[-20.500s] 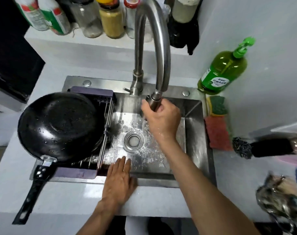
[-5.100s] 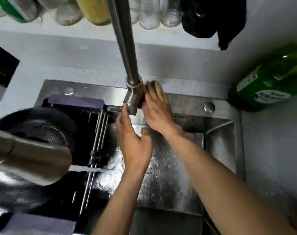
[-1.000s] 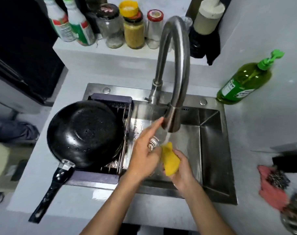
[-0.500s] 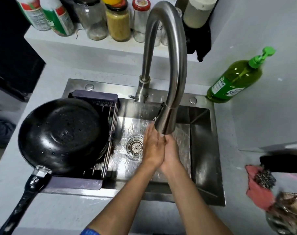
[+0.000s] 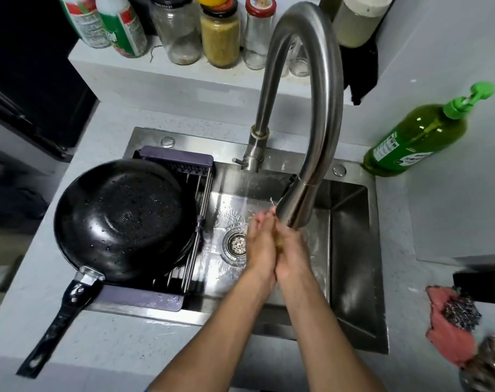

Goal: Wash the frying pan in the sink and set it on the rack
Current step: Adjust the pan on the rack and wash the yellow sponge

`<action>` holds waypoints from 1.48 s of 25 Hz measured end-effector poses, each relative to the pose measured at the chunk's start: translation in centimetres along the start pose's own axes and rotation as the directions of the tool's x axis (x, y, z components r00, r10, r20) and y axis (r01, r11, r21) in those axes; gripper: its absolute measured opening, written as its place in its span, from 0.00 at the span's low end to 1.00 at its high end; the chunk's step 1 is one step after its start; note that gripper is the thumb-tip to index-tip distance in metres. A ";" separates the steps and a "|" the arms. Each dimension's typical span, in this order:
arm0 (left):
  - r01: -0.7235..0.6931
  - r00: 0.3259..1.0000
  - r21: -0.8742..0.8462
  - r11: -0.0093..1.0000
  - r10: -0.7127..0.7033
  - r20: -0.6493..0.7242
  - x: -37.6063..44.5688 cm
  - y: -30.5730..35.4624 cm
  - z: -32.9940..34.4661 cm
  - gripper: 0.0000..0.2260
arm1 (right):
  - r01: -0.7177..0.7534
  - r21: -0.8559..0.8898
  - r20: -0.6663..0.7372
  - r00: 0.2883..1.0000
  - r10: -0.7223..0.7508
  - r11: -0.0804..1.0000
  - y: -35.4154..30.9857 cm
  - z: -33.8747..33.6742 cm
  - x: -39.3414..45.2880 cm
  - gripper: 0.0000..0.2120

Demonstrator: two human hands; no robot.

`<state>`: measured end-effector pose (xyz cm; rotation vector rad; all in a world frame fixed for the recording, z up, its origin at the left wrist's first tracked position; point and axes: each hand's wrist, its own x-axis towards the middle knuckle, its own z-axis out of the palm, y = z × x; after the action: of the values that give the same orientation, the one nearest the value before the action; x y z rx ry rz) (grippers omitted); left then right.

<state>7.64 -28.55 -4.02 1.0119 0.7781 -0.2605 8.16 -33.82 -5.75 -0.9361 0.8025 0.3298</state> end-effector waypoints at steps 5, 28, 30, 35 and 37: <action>0.159 0.987 -0.051 0.986 -0.159 0.004 -1.1 -0.4 -0.4 0.15 | 0.032 0.086 -0.198 0.980 -0.015 0.996 -0.5 1.1 0.0 0.06; 0.315 0.907 0.124 0.941 -0.337 0.255 -0.9 -8.1 13.1 0.07 | 0.164 0.130 -0.339 0.934 -0.112 0.978 -15.6 -18.6 5.3 0.11; 0.297 0.913 0.195 0.935 -0.338 0.228 -0.5 -9.0 13.9 0.08 | 0.366 -0.361 -0.463 0.728 -0.505 0.858 -18.1 -19.7 8.5 0.10; 0.334 0.937 0.066 0.940 -0.339 0.080 0.6 -9.5 12.0 0.10 | 0.074 -0.961 0.239 0.700 -0.673 -0.265 -18.7 -21.2 13.4 0.22; 0.310 0.948 0.037 0.950 -0.312 0.058 1.2 -9.3 10.6 0.11 | 0.058 -0.961 0.238 0.673 -0.700 -0.271 -17.8 -21.8 13.6 0.24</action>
<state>8.41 -42.18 -7.89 0.8999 0.8777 -0.5742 17.28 -62.90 -12.69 -2.9076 0.3842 -0.0334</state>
